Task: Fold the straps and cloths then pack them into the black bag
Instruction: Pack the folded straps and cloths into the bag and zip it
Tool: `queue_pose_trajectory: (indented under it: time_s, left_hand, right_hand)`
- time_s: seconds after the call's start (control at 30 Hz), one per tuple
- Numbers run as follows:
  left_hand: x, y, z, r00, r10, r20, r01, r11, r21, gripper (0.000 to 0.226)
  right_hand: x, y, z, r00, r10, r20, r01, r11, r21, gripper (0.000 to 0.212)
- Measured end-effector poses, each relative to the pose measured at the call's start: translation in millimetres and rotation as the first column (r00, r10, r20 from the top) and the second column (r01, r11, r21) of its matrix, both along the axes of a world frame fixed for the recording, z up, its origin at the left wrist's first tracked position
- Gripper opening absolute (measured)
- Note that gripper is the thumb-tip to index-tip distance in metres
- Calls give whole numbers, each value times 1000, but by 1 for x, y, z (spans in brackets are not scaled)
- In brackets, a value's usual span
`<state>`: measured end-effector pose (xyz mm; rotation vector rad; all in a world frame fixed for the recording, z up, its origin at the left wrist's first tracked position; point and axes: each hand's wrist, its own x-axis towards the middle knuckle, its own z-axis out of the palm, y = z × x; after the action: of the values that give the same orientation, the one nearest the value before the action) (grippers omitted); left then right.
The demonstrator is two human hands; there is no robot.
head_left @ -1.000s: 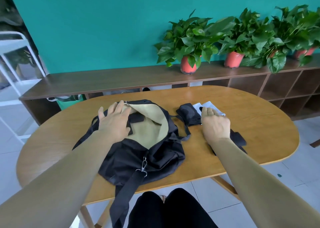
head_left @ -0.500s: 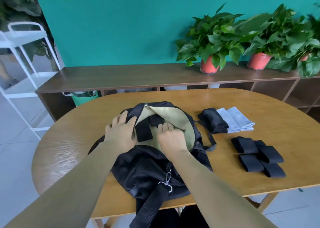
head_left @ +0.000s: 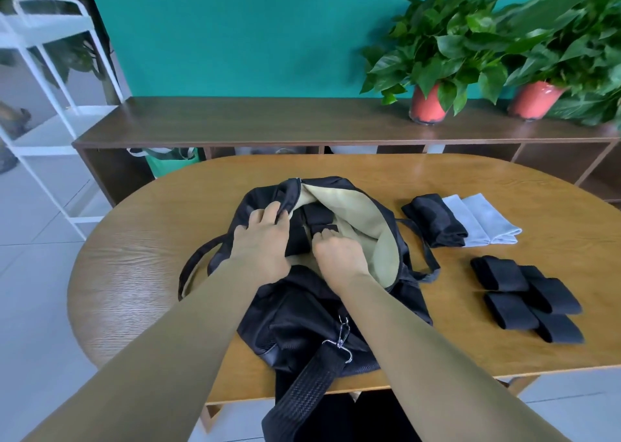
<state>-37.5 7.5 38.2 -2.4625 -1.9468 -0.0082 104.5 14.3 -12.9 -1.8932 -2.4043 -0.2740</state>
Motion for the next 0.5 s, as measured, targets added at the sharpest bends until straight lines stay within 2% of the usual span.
queue_pose_trajectory:
  time_s: [0.03, 0.13, 0.23, 0.3, 0.37, 0.5]
  left_hand:
    - [0, 0, 0, 1000, 2, -1, -2, 1000, -1, 88]
    - [0, -1, -1, 1000, -1, -9, 1, 1000, -6, 88]
    - [0, -2, 2, 1000, 3, -23, -3, 1000, -16, 90]
    - [-1, -5, 5, 999, 13, -40, -14, 1000, -15, 91]
    - [0, -7, 10, 998, 24, -58, -23, 1000, 7, 88]
    - [10, -16, 22, 996, 33, -81, -28, 998, 65, 79]
  right_hand:
    - [-1, 2, 1, 999, 13, 30, -14, 999, 43, 45]
    - [0, -3, 7, 996, 50, 77, -47, 998, -42, 22]
    - [2, -1, 8, 996, 48, 77, -39, 992, -121, 28]
    - [2, -3, 14, 996, 56, 76, -47, 993, -110, 30]
    - [4, -8, 22, 997, 55, 61, -50, 996, -79, 34]
    - [19, -26, 44, 991, 22, 132, -41, 989, 145, 35]
